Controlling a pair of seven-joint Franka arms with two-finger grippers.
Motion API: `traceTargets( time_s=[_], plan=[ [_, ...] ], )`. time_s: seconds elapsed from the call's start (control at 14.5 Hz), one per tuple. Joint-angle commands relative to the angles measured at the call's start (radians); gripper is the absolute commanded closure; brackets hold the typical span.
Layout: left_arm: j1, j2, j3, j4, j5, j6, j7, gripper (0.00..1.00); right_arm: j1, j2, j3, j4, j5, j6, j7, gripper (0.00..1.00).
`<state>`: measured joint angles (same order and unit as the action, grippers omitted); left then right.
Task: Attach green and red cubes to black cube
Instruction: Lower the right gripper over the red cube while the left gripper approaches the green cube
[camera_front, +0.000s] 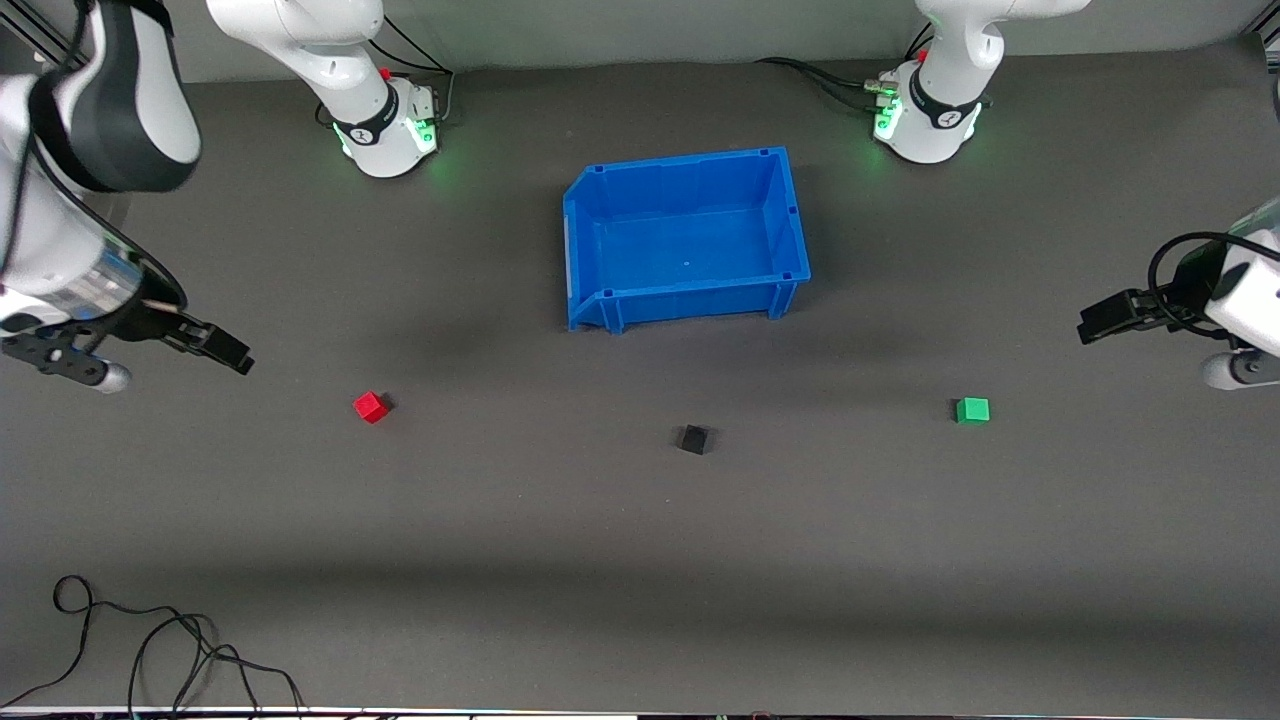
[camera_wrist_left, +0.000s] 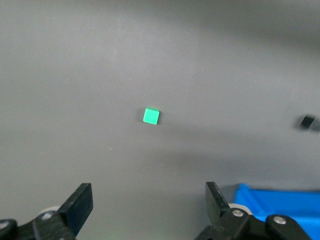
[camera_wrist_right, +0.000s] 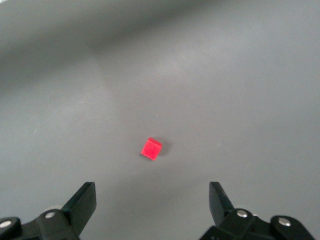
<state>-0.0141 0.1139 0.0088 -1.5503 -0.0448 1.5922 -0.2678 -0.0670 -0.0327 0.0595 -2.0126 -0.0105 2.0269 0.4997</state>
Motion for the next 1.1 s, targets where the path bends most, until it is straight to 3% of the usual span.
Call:
traceTargets(
  time_s=[0.0,0.28,0.55,0.69,0.83,1.03],
  plan=[
    [0.034,0.006,0.0,-0.008,-0.029,-0.015,-0.201,0.0,0.004,0.013,0.005,-0.069,-0.002,0.032,0.365,0.0],
    [0.042,0.024,0.0,-0.005,-0.05,-0.015,-0.635,0.0,0.0,0.115,0.005,-0.107,-0.003,0.159,0.707,0.0],
    [0.084,0.046,0.005,-0.008,-0.173,-0.008,-1.045,0.0,0.001,0.265,0.006,-0.097,-0.003,0.231,0.79,0.0],
    [0.097,0.058,0.007,-0.017,-0.21,-0.008,-1.082,0.0,0.006,0.358,0.019,-0.071,-0.003,0.278,0.821,0.0],
    [0.134,0.078,0.005,-0.048,-0.253,0.009,-1.079,0.0,0.006,0.384,0.026,-0.075,-0.003,0.292,0.824,0.0],
    [0.175,0.079,0.005,-0.186,-0.32,0.13,-0.972,0.0,0.029,0.433,0.029,-0.08,-0.019,0.292,0.821,0.0]
  ],
)
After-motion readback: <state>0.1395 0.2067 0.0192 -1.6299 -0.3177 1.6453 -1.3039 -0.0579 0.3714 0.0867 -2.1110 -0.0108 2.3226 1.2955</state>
